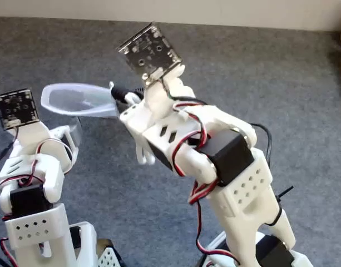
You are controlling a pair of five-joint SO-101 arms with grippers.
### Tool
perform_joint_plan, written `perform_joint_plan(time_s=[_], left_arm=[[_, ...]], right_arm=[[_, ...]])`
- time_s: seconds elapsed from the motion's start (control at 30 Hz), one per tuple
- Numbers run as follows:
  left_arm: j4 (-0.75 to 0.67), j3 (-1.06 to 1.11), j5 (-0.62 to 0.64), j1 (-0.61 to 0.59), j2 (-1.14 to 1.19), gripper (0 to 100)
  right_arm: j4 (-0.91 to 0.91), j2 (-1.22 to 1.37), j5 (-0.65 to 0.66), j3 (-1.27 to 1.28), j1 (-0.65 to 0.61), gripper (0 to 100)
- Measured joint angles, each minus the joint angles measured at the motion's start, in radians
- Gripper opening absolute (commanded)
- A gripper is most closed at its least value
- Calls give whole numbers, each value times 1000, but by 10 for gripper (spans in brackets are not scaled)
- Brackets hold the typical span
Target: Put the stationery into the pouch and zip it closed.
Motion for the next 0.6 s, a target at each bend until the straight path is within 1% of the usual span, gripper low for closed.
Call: perform_joint_plan(time_s=[0.17,0.3,0.43,0.6], left_arm=[[-80,0,57,-2,0,249],[-183,58,71,15,0,249],[-276,109,71,110,0,249],[-302,110,71,255,0,249]], right_arm=[[140,0,0,-101,-52,4],[235,0,0,-146,-60,4],[328,-2,0,-190,-60,4],[344,-23,0,-206,-60,4]])
